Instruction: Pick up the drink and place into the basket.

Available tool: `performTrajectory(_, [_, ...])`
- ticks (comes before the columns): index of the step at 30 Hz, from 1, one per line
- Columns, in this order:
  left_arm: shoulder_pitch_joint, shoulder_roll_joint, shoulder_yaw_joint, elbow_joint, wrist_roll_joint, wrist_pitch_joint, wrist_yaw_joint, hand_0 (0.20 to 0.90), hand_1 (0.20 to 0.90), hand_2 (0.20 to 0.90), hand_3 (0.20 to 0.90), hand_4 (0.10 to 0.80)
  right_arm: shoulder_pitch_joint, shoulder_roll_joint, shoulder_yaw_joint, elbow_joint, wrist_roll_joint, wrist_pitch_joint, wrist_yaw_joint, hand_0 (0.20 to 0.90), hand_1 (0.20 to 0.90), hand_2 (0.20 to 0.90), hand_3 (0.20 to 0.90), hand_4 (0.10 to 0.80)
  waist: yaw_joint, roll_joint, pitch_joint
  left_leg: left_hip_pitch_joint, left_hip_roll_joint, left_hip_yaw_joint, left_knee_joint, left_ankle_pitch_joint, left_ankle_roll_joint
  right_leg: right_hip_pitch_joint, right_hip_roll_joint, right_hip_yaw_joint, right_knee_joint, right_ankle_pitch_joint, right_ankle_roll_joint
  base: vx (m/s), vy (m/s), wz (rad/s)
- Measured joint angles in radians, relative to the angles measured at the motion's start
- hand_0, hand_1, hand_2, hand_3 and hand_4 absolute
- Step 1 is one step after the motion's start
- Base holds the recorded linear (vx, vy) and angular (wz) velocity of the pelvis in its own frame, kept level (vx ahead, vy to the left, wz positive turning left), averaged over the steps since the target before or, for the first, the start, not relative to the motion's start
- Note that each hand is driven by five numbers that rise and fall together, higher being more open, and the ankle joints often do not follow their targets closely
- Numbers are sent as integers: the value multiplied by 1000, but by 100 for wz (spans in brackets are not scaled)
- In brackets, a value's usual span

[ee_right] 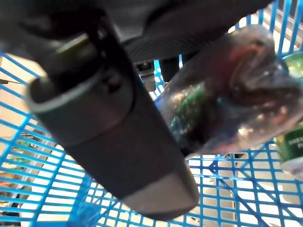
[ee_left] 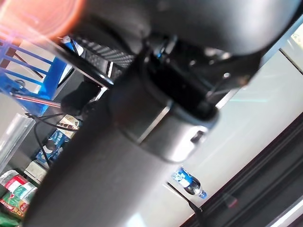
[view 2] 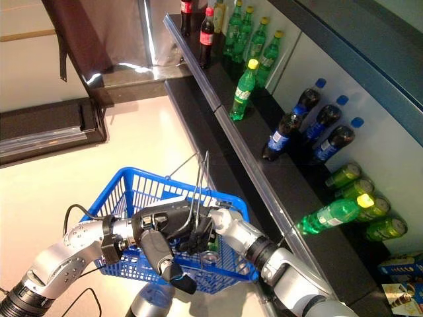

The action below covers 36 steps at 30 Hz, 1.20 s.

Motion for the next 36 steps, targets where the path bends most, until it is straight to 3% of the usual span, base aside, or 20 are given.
performTrajectory(4, [0, 0, 4, 0, 7, 0, 24, 300, 300, 300, 200, 100, 28, -17, -18, -45, 7, 26, -20, 900, 900, 900, 900, 800, -12, 0, 0, 0, 0, 2, -1, -3, 4, -1, -1, 1, 0, 0, 0, 0, 0, 0])
performTrajectory(15, [42, -5, 39, 5, 27, -1, 177, 300, 300, 300, 200, 100, 108, -48, -196, -203, 47, 26, -118, 900, 900, 900, 900, 800, -60, 0, 0, 6, 7, 30, -2, -3, 3, -12, -5, 29, 0, 1, -1, -2, -4, -8])
performTrajectory(23, [99, -52, 83, 24, 43, -1, 242, 300, 300, 300, 200, 100, 172, -81, -293, -327, 58, 22, -141, 900, 900, 900, 900, 800, -84, 0, 0, 16, 16, 57, -3, -10, 1, -20, -5, 57, 0, 3, -3, -4, -10, -10])
performTrajectory(30, [145, -78, 134, 33, 56, -4, 287, 300, 300, 300, 200, 100, 218, -102, -355, -434, 78, -6, -144, 900, 900, 900, 900, 800, -132, 0, 0, 17, 23, 85, -4, -12, 2, -39, -7, 88, 0, 8, -5, -18, 4, -12])
performTrajectory(36, [151, -85, 134, 75, 88, -4, 352, 300, 300, 300, 200, 100, 245, -117, -422, -467, 106, -32, -184, 900, 900, 900, 900, 800, -131, 0, 0, 18, 28, 103, -5, -15, 2, -46, -8, 100, 0, 10, -6, -6, 4, -5])
